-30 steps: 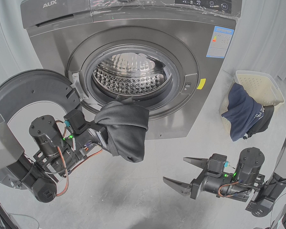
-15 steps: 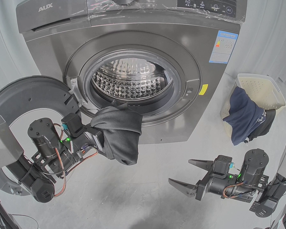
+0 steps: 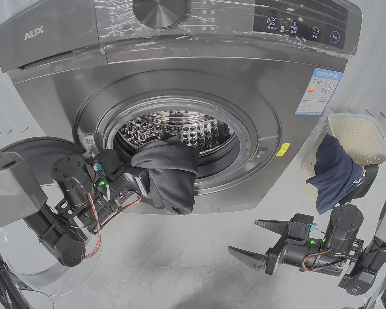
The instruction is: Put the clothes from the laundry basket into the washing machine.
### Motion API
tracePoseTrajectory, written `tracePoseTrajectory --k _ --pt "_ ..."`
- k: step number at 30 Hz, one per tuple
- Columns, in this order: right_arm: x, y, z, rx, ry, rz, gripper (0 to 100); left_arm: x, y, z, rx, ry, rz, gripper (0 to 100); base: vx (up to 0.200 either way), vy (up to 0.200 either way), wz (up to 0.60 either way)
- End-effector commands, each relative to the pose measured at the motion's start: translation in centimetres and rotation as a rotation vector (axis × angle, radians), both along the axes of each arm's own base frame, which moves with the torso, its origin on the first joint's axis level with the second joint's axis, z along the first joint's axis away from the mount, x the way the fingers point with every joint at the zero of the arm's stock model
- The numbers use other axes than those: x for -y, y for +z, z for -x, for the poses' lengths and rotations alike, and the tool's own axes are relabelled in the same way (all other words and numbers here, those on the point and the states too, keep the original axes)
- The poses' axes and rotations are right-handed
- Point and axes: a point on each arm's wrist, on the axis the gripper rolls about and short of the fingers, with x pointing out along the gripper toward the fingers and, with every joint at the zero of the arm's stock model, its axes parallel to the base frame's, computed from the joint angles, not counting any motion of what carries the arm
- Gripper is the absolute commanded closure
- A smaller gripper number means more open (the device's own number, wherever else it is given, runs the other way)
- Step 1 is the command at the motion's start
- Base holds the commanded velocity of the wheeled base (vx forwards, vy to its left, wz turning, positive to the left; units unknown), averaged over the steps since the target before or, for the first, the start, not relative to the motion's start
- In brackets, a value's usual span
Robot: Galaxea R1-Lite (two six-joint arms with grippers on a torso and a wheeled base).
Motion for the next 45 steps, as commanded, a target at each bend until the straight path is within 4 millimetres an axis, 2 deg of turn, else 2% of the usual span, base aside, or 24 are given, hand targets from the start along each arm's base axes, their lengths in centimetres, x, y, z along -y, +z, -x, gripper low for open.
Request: tracePoseTrajectory --k 1,6,11,16,19,20,23,31,34,40,41,45 --pt "0.0 -0.4 0.8 -0.019 0.023 0.019 0 0.4 -0.9 -1.1 -0.013 0.006 -0.008 100 0.0 0.0 0.0" --pt "-0.7 -0.5 1.7 -0.027 0.069 0.026 0 1.3 -1.9 -3.8 0.007 0.025 0.0 100 0.0 0.0 0.0" --pt "-0.8 -0.2 2.1 -0.016 0.085 0.015 0 2.0 -3.4 -8.1 0.061 0.062 0.0 100 0.0 0.0 0.0" --pt "-0.8 0.1 2.2 -0.011 0.084 0.009 0 3.9 -4.9 -9.9 0.043 0.043 -0.005 100 0.0 0.0 0.0" --pt "-0.8 0.0 2.3 -0.015 0.087 0.012 0 4.7 -4.8 -11.0 0.042 0.054 -0.003 100 0.0 0.0 0.0" --pt "-0.8 -0.1 2.3 -0.017 0.089 0.014 0 5.2 -4.1 -12.3 0.049 0.075 0.006 100 0.0 0.0 0.0" --pt "-0.8 -0.1 2.4 -0.016 0.093 0.013 0 6.0 -3.3 -14.2 0.054 0.084 0.015 100 0.0 0.0 0.0" --pt "-0.8 0.0 2.4 -0.015 0.092 0.013 0 7.8 -2.1 -18.1 0.06 0.12 0.06 100 0.0 0.0 0.0" --pt "-0.9 -0.1 2.4 -0.016 0.093 0.014 0 8.4 -1.1 -19.8 0.081 0.151 0.077 100 0.0 0.0 0.0" --pt "-0.9 -0.1 2.4 -0.016 0.095 0.013 0 9.0 -1.3 -21.0 0.058 0.202 0.092 100 0.0 0.0 0.0" --pt "-0.9 -0.1 2.4 -0.016 0.095 0.013 0 9.0 -1.2 -20.9 0.046 0.209 0.103 0 0.0 0.0 0.0" --pt "-1.0 -0.1 2.3 -0.015 0.095 0.012 0 9.3 -0.8 -19.8 -0.006 0.211 0.097 0 0.0 0.0 0.0"
